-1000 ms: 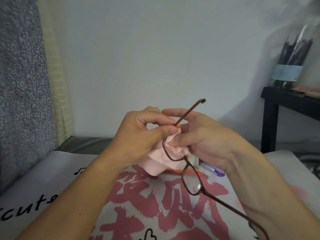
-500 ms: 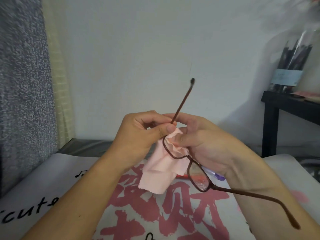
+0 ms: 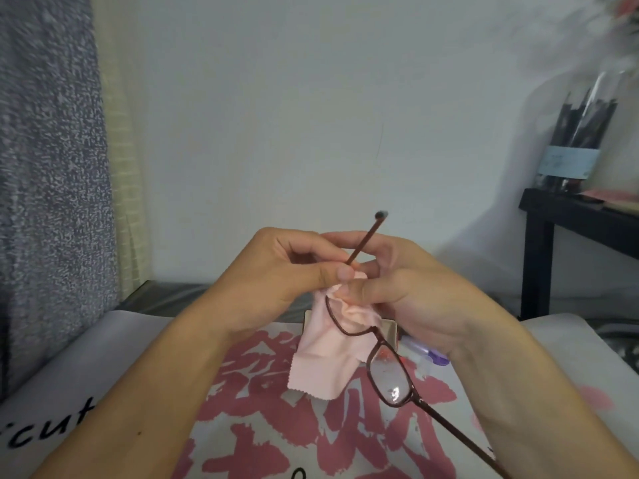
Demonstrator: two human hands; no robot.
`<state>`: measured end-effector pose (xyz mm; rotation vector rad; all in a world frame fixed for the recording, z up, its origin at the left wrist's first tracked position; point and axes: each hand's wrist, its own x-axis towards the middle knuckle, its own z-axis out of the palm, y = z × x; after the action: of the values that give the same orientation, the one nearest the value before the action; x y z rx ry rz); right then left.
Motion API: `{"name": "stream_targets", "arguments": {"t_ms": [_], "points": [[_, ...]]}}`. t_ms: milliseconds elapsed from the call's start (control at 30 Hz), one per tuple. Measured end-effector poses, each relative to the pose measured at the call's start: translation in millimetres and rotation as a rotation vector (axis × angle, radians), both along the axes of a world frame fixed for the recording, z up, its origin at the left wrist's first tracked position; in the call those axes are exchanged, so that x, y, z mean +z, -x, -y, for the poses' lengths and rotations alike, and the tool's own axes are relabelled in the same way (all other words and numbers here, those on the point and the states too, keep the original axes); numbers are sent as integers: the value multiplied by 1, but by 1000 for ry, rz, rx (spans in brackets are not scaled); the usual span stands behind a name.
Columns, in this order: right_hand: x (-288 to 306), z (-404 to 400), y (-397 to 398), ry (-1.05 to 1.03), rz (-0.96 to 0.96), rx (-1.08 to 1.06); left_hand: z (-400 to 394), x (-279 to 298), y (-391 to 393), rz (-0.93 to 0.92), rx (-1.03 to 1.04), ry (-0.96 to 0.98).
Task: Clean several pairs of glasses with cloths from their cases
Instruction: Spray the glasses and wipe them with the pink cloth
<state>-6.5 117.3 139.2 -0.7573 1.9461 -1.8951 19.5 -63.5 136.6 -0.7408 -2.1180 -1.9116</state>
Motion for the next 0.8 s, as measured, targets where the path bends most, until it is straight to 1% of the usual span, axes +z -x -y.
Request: {"name": "stream_targets", "arguments": {"t_ms": [133, 333, 500, 600, 667, 800], "points": [[2, -1, -1, -9, -3, 18, 8, 7, -4, -18, -9, 78], [2, 0, -1, 0, -5, 50, 11, 6, -4, -39, 24, 61], [0, 1, -2, 4, 7, 83, 8, 6, -2, 6, 23, 65], [-2, 5, -5, 6, 35, 117, 8, 3, 0, -27, 56, 85], [0, 6, -6, 14, 25, 124, 6, 1, 1, -65, 67, 71], [2, 2, -5, 46, -52, 72, 2, -6, 5, -132, 51, -25]]}}
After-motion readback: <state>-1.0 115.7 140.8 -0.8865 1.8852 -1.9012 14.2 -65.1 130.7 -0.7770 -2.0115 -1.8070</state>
